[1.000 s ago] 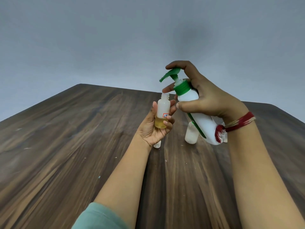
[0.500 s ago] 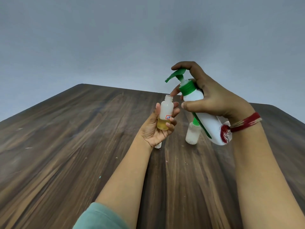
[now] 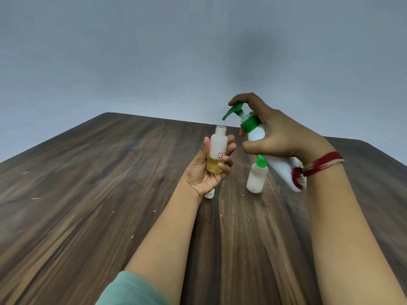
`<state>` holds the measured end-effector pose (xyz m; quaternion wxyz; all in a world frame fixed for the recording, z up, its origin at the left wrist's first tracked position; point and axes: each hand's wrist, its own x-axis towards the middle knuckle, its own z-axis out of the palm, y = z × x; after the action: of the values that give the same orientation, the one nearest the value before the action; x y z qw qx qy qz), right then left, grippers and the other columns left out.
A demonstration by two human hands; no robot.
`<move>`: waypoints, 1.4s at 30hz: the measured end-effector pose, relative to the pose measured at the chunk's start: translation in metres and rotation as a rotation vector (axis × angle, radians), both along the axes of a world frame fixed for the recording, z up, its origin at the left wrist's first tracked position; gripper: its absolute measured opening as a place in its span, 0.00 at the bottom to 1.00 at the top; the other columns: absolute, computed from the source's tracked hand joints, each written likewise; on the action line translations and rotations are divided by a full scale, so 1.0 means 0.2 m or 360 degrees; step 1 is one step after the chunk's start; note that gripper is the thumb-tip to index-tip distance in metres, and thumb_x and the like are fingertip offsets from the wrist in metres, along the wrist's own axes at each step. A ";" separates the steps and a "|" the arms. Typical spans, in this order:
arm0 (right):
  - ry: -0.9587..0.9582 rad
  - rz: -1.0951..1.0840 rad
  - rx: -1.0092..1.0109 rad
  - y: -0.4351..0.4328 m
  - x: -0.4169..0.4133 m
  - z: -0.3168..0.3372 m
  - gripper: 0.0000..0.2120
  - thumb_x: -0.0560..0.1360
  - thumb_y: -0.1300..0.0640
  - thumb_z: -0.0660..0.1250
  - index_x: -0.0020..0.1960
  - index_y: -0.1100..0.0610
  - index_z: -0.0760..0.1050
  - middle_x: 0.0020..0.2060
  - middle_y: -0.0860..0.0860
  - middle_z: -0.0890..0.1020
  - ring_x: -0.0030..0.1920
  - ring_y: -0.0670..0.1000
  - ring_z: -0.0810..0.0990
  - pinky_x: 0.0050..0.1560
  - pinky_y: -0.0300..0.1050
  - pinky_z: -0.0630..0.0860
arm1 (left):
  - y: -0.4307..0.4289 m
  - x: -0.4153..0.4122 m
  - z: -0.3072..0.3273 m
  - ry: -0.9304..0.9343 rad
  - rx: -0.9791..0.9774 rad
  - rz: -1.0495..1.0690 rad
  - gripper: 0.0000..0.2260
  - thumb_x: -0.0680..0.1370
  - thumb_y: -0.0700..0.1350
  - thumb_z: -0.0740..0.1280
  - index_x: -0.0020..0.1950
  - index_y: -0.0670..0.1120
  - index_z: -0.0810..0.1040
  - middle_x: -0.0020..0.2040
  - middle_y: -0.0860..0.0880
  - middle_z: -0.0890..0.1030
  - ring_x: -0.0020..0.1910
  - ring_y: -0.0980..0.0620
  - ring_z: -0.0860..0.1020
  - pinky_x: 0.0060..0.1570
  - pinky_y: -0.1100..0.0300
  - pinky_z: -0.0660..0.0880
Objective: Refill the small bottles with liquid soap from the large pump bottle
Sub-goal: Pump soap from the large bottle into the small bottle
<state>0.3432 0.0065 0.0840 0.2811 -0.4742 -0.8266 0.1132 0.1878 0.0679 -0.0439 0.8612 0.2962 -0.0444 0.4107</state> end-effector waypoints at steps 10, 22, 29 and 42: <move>-0.0162 -0.0049 0.0040 -0.01 -0.03 0.00 0.33 0.66 0.64 0.69 0.65 0.41 0.64 0.42 0.53 0.80 0.43 0.55 0.78 0.45 0.45 0.75 | 0.01 0.00 0.00 0.0008 -0.0002 0.0007 0.29 0.57 0.47 0.83 0.54 0.38 0.83 0.45 0.42 0.84 0.33 0.55 0.79 0.29 0.66 0.77; -0.0169 -0.0020 0.0046 0.02 -0.04 -0.02 0.29 0.66 0.65 0.68 0.61 0.44 0.65 0.37 0.49 0.79 0.34 0.45 0.73 0.34 0.33 0.70 | 0.01 0.00 0.00 -0.0001 -0.0026 0.0012 0.28 0.57 0.47 0.84 0.53 0.37 0.83 0.44 0.42 0.84 0.33 0.54 0.79 0.28 0.65 0.77; -0.0175 -0.0010 0.0025 0.01 -0.05 -0.02 0.35 0.66 0.61 0.70 0.68 0.41 0.63 0.45 0.49 0.81 0.43 0.49 0.78 0.43 0.36 0.73 | 0.01 0.00 0.00 -0.0032 -0.0049 0.0013 0.28 0.58 0.46 0.83 0.54 0.37 0.83 0.45 0.42 0.84 0.33 0.54 0.79 0.29 0.65 0.77; -0.0164 -0.0011 0.0069 0.01 -0.04 -0.02 0.31 0.66 0.64 0.69 0.64 0.44 0.65 0.36 0.46 0.76 0.34 0.43 0.72 0.34 0.29 0.68 | 0.01 0.00 0.01 -0.0020 -0.0022 0.0015 0.29 0.57 0.47 0.83 0.54 0.37 0.82 0.44 0.42 0.84 0.33 0.54 0.79 0.28 0.65 0.77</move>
<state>0.3342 0.0092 0.0808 0.2487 -0.4761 -0.8406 0.0696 0.1873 0.0702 -0.0421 0.8610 0.2879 -0.0455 0.4169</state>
